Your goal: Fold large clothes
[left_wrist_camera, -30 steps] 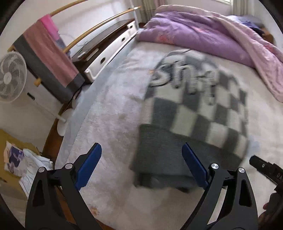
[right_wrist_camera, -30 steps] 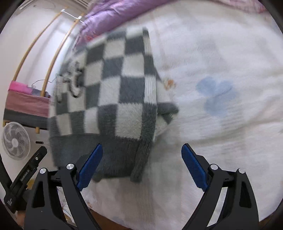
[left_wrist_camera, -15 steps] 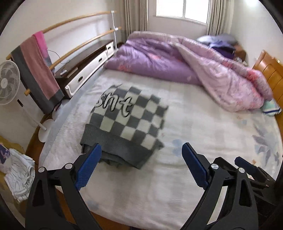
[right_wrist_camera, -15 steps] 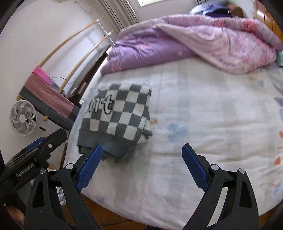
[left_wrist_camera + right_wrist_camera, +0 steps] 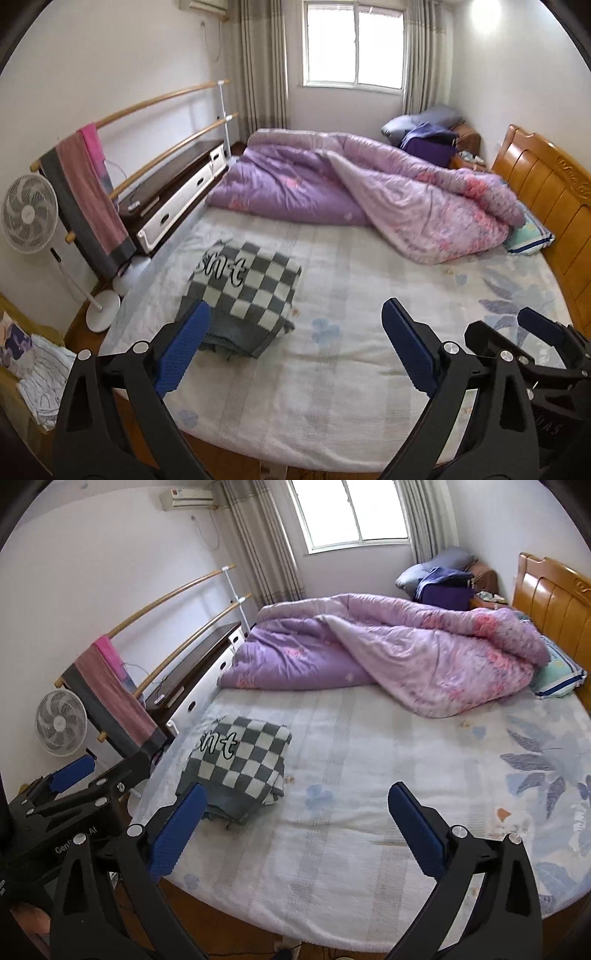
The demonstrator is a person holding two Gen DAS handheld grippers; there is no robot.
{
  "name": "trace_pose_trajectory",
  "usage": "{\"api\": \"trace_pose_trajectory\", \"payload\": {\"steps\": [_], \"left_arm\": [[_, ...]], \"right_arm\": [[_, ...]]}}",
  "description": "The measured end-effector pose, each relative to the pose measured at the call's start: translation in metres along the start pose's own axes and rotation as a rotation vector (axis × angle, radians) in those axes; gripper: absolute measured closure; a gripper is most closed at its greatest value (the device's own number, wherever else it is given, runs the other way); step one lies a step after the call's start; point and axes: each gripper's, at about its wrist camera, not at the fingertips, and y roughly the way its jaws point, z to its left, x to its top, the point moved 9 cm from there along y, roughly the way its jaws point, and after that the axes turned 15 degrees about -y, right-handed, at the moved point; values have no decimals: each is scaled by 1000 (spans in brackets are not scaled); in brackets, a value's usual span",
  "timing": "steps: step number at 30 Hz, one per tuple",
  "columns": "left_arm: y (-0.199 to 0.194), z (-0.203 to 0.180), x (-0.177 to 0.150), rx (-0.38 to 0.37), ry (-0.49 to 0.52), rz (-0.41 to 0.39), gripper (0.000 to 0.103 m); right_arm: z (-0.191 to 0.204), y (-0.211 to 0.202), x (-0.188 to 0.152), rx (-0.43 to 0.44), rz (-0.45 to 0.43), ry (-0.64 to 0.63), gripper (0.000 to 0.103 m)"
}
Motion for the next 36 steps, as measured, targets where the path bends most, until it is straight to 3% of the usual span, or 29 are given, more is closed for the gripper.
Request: {"api": "trace_pose_trajectory", "payload": {"steps": [7, 23, 36], "left_arm": [[-47, -16, 15, -27, 13, -41, 8], [-121, -9, 49, -118, 51, -98, 8], [-154, 2, 62, -172, 70, -127, 7]], "right_arm": [[-2, -53, 21, -38, -53, 15, 7], [29, -128, 58, -125, -164, 33, 7], [41, -160, 65, -206, -193, 31, 7]]}}
